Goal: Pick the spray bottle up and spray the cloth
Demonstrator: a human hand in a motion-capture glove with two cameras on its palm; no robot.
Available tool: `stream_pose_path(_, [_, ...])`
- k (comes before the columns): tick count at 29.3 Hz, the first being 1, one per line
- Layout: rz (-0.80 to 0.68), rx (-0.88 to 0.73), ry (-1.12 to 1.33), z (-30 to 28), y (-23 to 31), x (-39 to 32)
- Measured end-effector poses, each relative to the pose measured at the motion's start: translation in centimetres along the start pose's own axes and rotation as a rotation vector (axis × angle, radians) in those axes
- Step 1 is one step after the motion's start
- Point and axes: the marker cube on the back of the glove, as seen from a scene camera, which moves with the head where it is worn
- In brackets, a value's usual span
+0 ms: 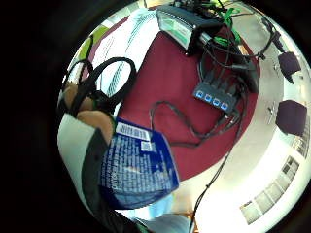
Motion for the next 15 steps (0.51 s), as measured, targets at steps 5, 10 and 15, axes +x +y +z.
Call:
stream_pose_path(5, [-0.003,0.003,0.016,-0.5,0.3,-0.5])
stream_pose_path(10, [0.001,0.011,0.037,-1.1,0.8,-0.6])
stream_pose_path(15, [-0.003,0.001,0.074,-0.5,1.2,-0.8])
